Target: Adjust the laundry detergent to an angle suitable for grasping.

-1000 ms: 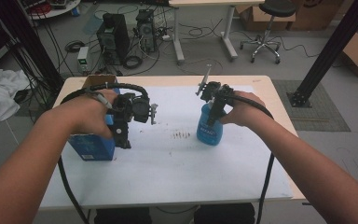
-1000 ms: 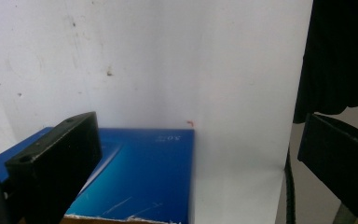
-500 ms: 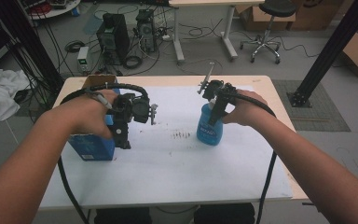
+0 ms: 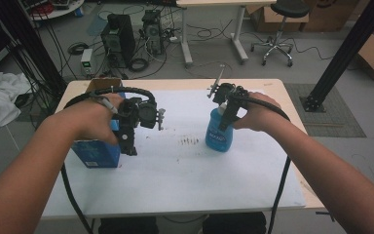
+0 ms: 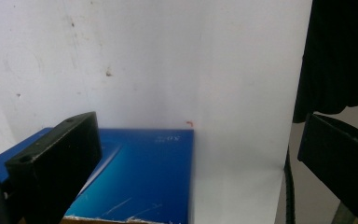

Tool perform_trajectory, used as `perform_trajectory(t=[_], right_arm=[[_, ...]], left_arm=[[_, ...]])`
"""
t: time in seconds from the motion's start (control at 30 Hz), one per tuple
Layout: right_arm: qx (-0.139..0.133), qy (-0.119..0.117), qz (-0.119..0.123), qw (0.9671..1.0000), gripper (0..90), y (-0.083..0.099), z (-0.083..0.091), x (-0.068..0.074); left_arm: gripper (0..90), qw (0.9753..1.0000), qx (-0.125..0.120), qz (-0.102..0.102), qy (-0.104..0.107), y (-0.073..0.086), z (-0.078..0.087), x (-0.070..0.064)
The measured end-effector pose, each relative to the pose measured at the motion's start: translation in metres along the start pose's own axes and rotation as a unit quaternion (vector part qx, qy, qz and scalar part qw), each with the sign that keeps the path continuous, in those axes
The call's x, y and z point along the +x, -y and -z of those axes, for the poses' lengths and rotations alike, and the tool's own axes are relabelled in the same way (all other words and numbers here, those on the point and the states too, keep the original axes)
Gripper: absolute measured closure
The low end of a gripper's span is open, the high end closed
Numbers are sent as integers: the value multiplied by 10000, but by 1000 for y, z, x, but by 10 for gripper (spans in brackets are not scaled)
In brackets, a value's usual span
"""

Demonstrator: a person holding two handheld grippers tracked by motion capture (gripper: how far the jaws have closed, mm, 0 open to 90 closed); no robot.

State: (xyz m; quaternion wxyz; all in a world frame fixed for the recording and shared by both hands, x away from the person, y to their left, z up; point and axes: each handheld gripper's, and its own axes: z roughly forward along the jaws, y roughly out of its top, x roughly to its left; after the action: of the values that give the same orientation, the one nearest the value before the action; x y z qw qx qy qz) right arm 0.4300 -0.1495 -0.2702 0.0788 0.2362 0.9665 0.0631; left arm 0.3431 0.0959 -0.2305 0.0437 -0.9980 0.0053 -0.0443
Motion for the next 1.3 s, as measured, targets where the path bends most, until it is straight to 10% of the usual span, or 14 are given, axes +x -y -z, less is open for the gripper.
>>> perform_trajectory(t=[0.6,1.3], right_arm=[[30,33,411,9991,0,21,18,-4],[124,-142,1461,9891,0,51,52,22]], left_arm=[[0,10000,-24,38,27,5,1,2],[0,10000,4,82,43,3,3,7]])
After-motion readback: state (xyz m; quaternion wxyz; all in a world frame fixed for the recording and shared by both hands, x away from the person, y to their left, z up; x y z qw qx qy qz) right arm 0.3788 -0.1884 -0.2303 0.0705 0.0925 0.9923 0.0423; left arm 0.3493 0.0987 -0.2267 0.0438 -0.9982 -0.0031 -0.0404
